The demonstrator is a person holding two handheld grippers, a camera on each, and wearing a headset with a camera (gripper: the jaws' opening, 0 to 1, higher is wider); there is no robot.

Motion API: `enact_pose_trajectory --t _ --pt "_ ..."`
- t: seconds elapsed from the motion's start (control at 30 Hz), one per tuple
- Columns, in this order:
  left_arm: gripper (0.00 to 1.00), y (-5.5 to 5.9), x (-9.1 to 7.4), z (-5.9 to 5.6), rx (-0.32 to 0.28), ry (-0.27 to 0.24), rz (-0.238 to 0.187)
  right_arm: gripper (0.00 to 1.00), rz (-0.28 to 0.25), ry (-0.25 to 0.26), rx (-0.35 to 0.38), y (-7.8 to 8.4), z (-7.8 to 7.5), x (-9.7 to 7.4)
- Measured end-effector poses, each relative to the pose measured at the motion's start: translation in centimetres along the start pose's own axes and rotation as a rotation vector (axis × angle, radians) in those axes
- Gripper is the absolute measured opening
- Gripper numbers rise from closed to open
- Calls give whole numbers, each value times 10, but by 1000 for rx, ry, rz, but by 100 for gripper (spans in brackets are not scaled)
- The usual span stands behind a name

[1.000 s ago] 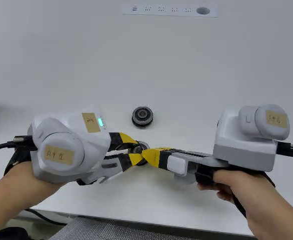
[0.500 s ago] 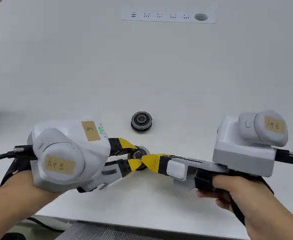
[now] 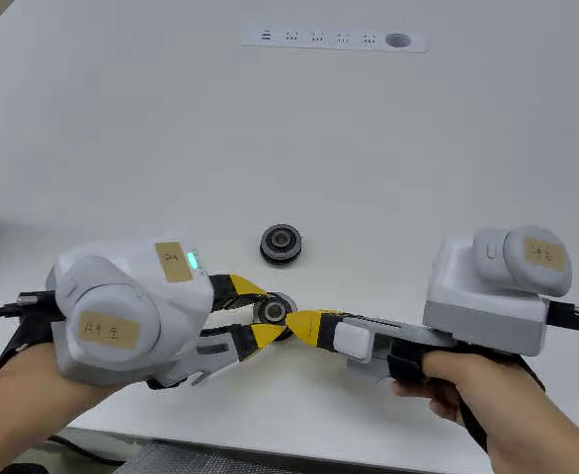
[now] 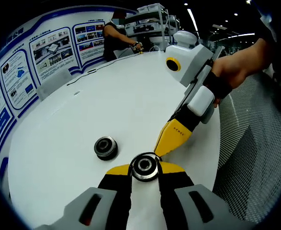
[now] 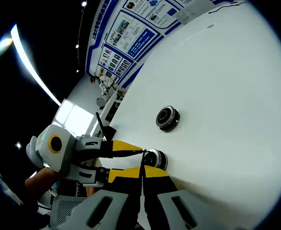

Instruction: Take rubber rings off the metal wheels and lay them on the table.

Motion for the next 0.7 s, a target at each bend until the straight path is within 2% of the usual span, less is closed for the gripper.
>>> enact_pose_trajectory --t 0.37,0.7 --pt "24 10 -13 4 -69 -40 -9 2 -12 -34 21 0 6 -3" --pt "24 10 -18 6 -88 -58 -19 2 -40 -66 39 -5 12 -7"
Point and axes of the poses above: the centre of the closed fingertips' face, and the gripper's own axes: x roughly forward along the fingers, z roughly to its left, y roughly out of its underside, the point moved 7 cm from there along -x, roughly backward along the fingers, and after that the axes turned 12 degrees about z, right-handed, at the moved point
